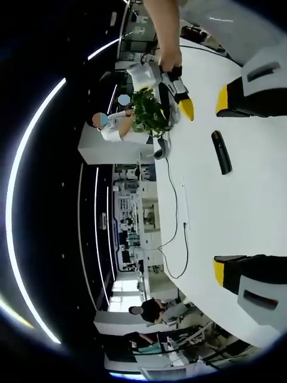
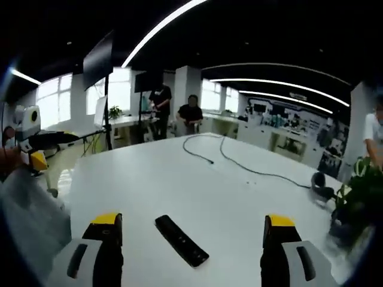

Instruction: Press the specified remote control buttons in sequence, fully releasing each button before pressing the next.

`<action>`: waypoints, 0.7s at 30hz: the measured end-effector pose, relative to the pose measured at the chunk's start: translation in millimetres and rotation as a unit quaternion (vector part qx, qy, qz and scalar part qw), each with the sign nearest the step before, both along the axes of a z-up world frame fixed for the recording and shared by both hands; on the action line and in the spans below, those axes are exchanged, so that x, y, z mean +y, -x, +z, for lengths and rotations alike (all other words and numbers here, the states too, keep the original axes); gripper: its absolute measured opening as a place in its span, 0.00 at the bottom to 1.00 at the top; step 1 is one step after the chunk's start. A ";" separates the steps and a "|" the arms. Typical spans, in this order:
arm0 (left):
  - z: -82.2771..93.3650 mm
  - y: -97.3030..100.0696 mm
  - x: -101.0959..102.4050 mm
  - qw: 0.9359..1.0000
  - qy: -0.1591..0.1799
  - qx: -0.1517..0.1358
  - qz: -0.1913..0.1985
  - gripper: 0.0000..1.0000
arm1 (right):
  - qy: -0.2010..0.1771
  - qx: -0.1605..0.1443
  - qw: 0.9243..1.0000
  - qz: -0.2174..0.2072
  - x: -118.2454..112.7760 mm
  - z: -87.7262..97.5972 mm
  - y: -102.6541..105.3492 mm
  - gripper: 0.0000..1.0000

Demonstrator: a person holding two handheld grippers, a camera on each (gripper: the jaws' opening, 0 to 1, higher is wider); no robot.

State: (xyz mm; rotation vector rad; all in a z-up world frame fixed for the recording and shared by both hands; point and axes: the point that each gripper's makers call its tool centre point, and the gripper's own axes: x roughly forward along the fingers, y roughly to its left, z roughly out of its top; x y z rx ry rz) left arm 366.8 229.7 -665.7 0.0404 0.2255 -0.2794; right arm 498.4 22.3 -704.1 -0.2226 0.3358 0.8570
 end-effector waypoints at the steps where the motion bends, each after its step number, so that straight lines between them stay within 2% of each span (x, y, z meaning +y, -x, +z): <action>1: 0.2 0.1 -0.5 1.000 0.000 -0.001 -0.001 1.00 | -0.005 -0.003 1.000 -0.004 -0.9 3.4 2.4 0.99; 5: 0.2 1.1 -2.1 1.000 -0.001 -0.002 -0.005 1.00 | -0.024 -0.013 0.999 -0.018 -4.3 16.3 16.0 0.99; 11: -0.3 2.4 -2.3 1.000 -0.005 -0.003 -0.006 1.00 | -0.030 -0.022 0.999 -0.033 -11.7 26.3 36.3 0.99; 15: -0.2 2.9 -0.1 1.000 -0.005 -0.004 -0.002 1.00 | -0.051 -0.034 0.997 -0.051 -18.1 40.4 52.4 0.99; 21: -0.1 2.6 2.4 1.000 -0.002 -0.005 0.002 1.00 | -0.062 -0.038 0.995 -0.062 -30.4 47.4 74.9 0.98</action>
